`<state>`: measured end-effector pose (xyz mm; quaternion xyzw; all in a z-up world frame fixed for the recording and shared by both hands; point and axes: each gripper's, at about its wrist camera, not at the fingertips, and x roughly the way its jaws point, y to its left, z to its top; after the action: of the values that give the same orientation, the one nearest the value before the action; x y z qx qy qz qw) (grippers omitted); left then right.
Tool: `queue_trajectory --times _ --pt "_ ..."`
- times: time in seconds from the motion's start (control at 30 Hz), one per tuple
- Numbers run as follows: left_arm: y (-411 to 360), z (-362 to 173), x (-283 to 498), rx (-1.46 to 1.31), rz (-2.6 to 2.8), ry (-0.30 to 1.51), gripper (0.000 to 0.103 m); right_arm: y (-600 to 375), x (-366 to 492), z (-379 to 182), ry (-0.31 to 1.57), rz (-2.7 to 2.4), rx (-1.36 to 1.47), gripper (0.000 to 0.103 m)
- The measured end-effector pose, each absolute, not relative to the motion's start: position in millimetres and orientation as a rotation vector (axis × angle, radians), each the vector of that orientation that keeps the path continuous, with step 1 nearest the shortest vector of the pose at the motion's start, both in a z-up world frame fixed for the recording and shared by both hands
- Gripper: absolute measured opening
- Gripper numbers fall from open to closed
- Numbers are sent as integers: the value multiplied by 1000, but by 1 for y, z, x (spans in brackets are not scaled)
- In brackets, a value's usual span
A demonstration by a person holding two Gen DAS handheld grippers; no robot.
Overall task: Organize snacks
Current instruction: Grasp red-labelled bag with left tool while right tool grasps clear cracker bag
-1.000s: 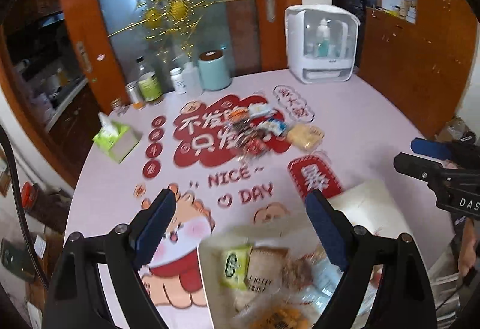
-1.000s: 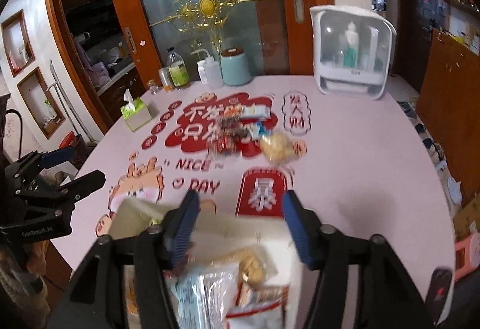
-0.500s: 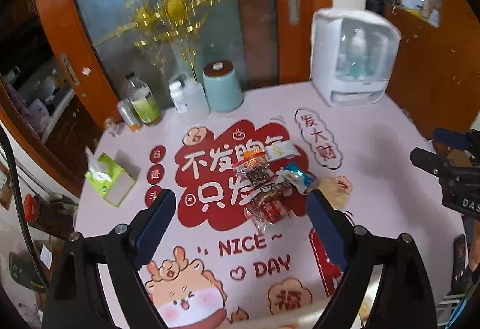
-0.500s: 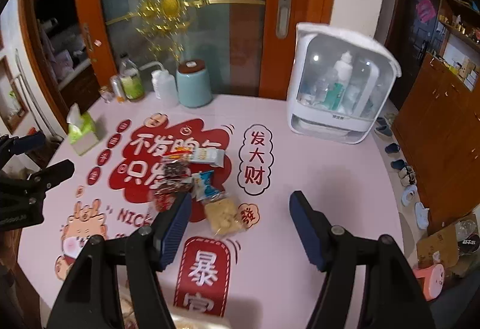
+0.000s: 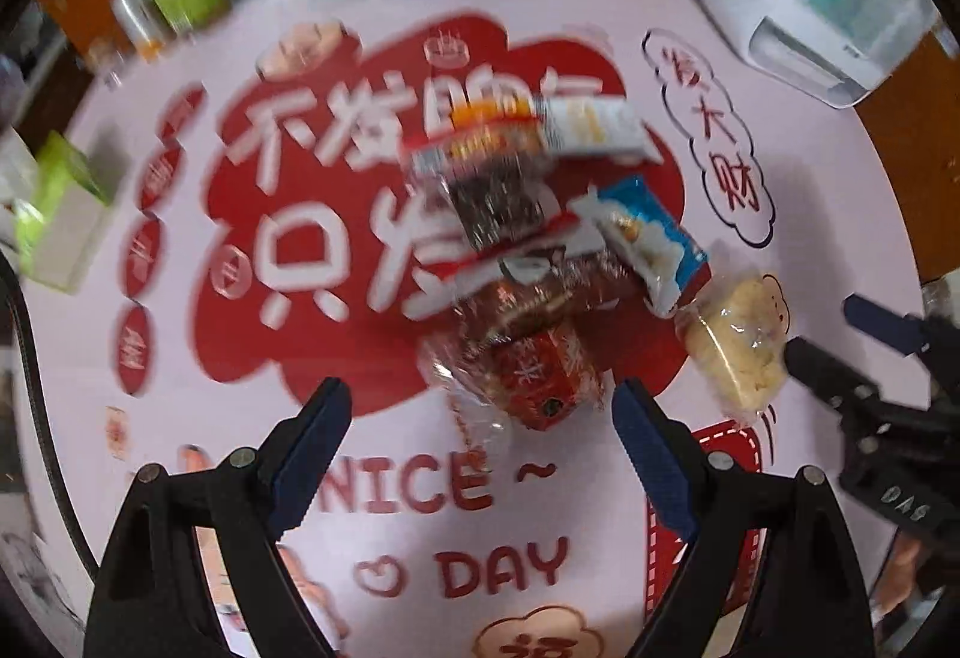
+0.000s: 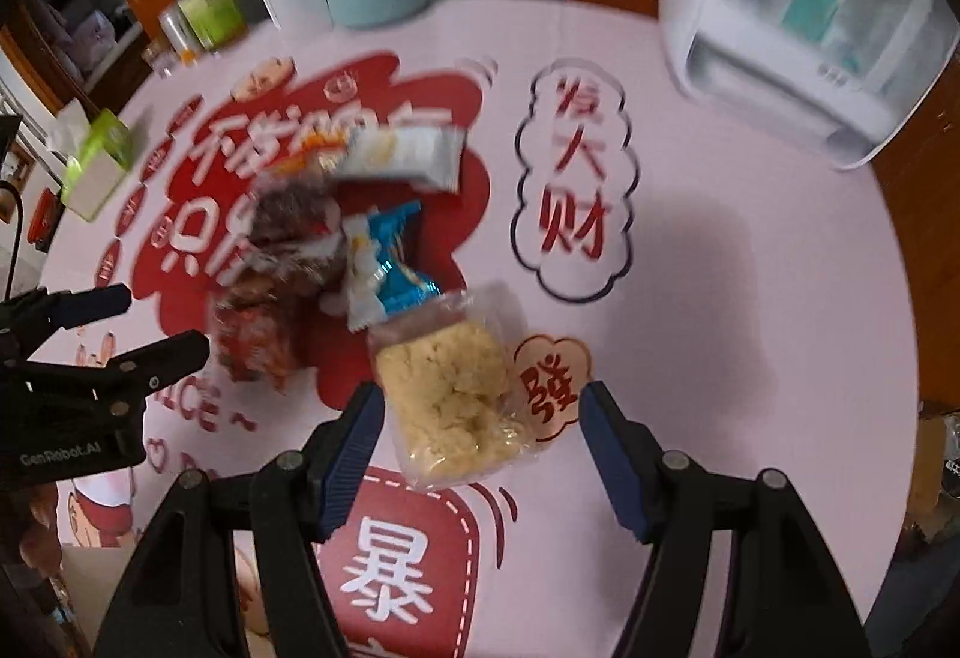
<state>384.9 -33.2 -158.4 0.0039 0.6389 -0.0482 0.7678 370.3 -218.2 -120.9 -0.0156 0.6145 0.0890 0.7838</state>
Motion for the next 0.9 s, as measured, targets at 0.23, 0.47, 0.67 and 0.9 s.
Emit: queue_trajectory --times 0.23,0.47,0.67,0.9 --pt "-40 -176 389 -63 -129 1421 88 -208 379 -148 1396 269 0 68" --pt "-46 -192 398 -70 -100 1453 88 -204 386 -170 1434 261 -35 68" --pt "-48 -209 401 -79 -55 1484 82 -206 386 -173 1437 263 -34 67" --pt "-60 -205 390 25 -45 1427 61 -205 379 -172 1437 273 -48 56"
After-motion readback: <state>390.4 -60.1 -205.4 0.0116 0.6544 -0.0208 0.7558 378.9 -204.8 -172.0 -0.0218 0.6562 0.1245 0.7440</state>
